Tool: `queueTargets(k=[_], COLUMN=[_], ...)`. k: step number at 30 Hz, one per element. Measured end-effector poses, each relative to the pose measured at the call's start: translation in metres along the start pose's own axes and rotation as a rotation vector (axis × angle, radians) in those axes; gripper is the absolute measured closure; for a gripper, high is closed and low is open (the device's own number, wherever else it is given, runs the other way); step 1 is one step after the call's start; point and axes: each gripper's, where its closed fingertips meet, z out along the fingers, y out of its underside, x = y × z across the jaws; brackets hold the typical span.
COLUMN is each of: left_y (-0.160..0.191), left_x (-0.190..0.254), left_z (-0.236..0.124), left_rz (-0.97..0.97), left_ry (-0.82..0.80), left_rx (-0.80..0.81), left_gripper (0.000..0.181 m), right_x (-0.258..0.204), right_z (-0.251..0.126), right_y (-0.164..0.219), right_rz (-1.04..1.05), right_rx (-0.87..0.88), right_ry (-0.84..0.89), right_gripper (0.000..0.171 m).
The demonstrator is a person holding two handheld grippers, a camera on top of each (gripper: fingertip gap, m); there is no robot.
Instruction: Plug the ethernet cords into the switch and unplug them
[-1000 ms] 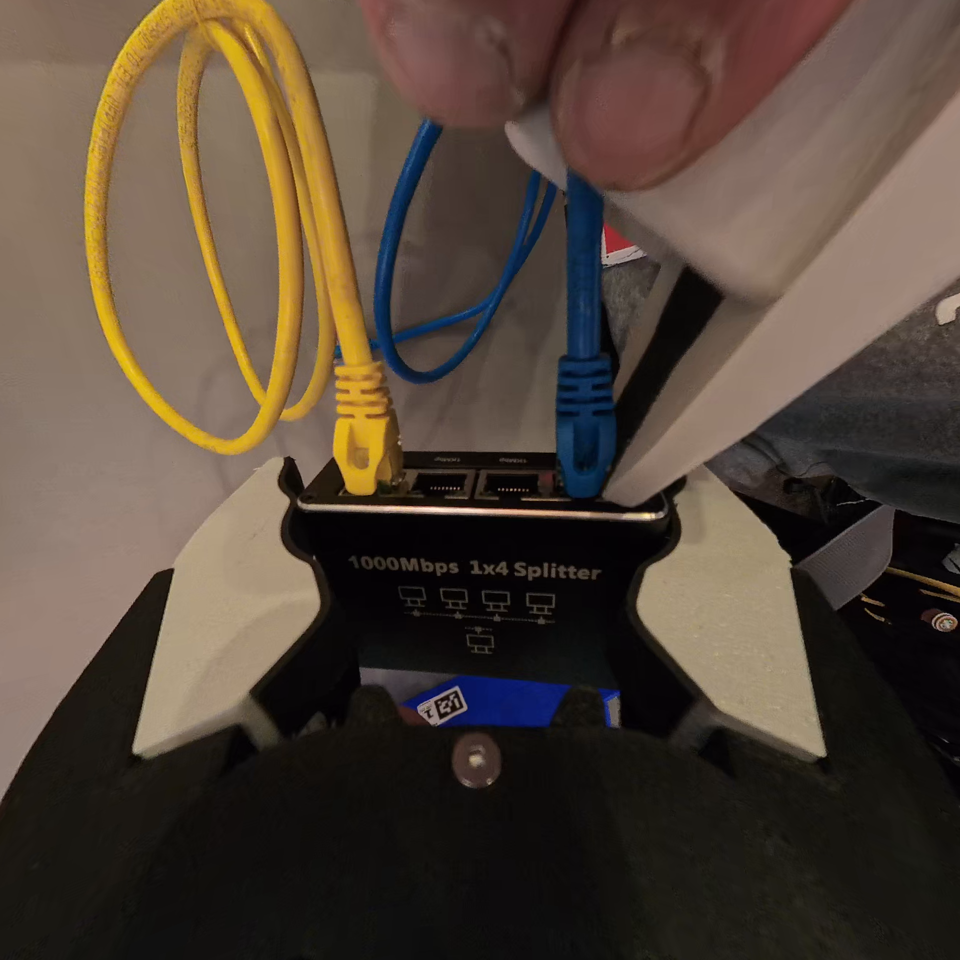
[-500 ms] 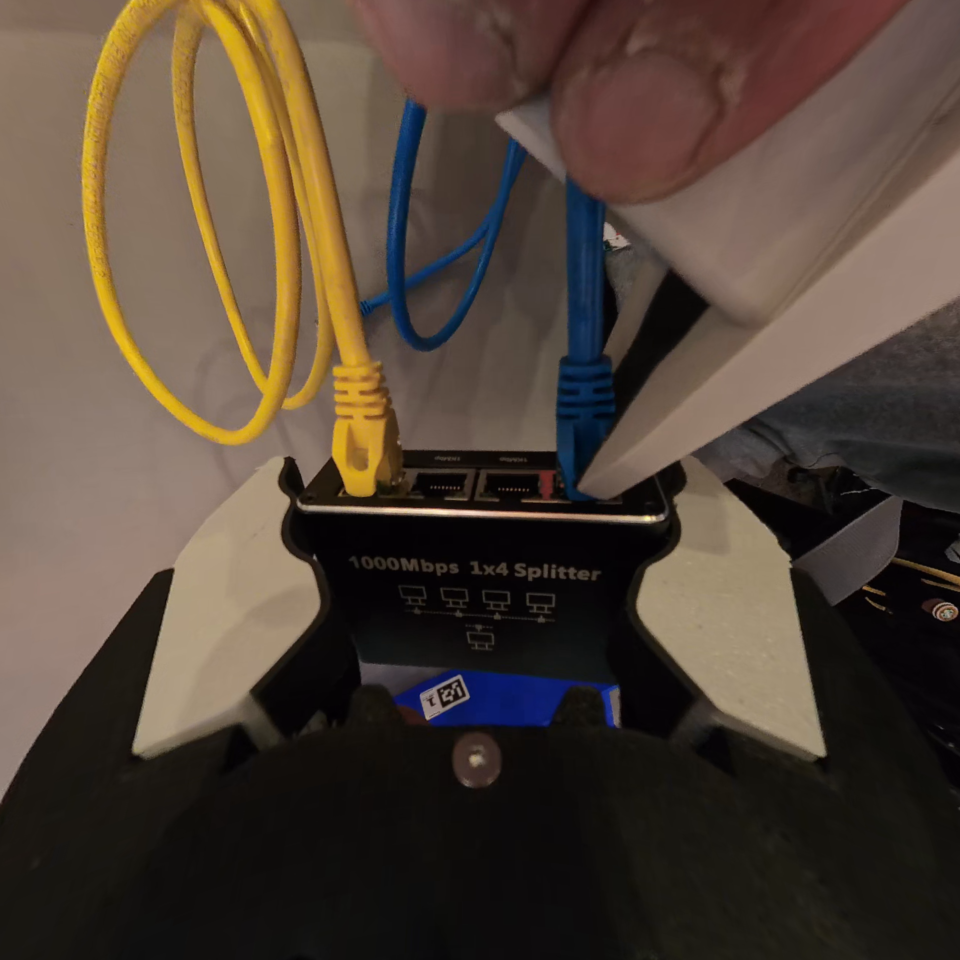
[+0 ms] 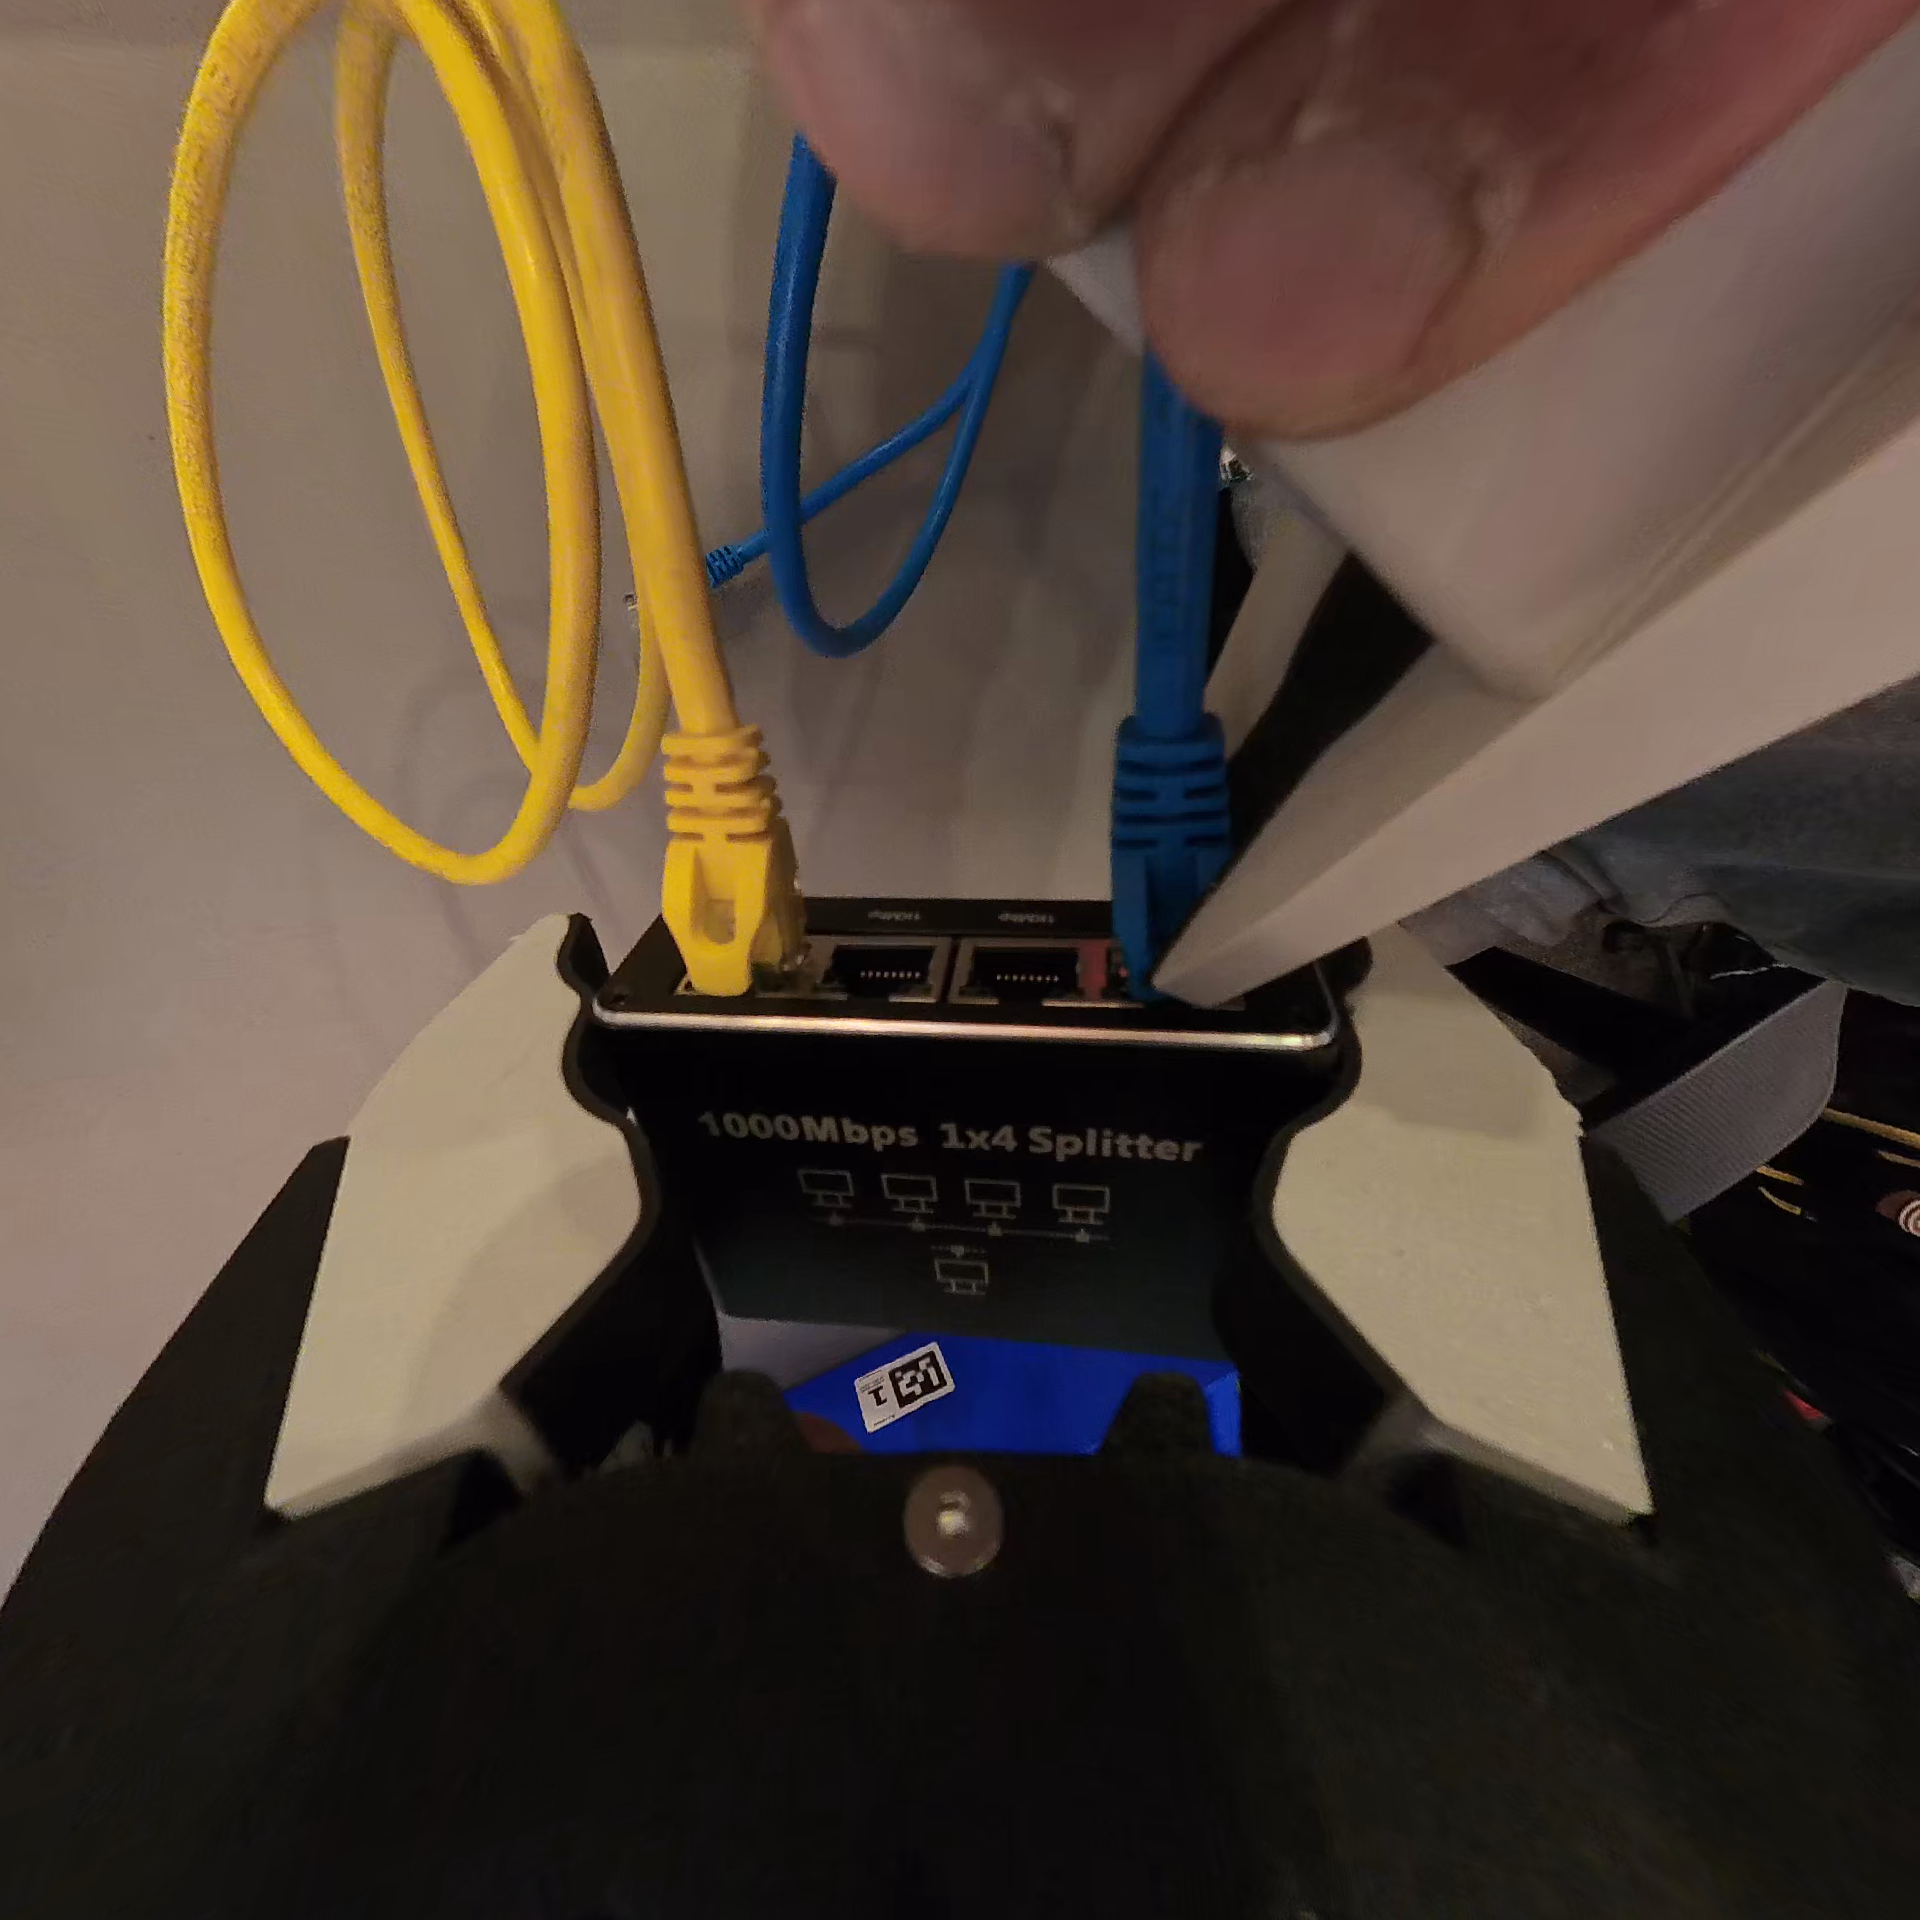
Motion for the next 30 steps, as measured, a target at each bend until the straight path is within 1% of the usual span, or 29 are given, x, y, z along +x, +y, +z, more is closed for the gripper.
queueTargets(k=[2,6,13,17,22,24,28,30], left_y=[0.0,-0.001,-0.003,-0.003,-0.009,-0.013,-0.015,-0.013], left_x=[-0.002,-0.001,0.004,0.001,0.002,0.0,-0.001,0.0], left_z=[-0.002,0.001,0.011,0.009,0.008,0.003,0.003,0.005], left_rz=[-0.012,-0.014,-0.018,-0.034,-0.043,-0.058,-0.066,-0.077], left_ry=[-0.003,0.014,0.042,0.029,0.051,0.054,0.043,0.05], left_rx=[0.016,0.032,0.058,0.096,0.152,0.208,0.241,0.228], left_gripper=[0.055,0.055,0.055,0.055,0.055,0.055,0.055,0.055], right_x=[0.001,-0.002,-0.01,-0.009,-0.007,-0.003,-0.002,-0.003], right_z=[0.001,0.002,0.0,0.002,0.0,-0.002,-0.003,-0.001], right_y=[0.002,0.001,-0.001,0.001,0.002,0.005,0.007,0.006], right_rz=[0.016,0.008,-0.041,-0.028,-0.009,0.018,0.083,0.126], right_rx=[0.002,-0.001,0.001,-0.02,-0.049,-0.058,-0.041,0.006], right_ry=[0.022,0.009,-0.121,-0.095,-0.066,-0.028,0.0,0.007], right_gripper=[0.162,0.163,0.163,0.163,0.163,0.163,0.163,0.163])
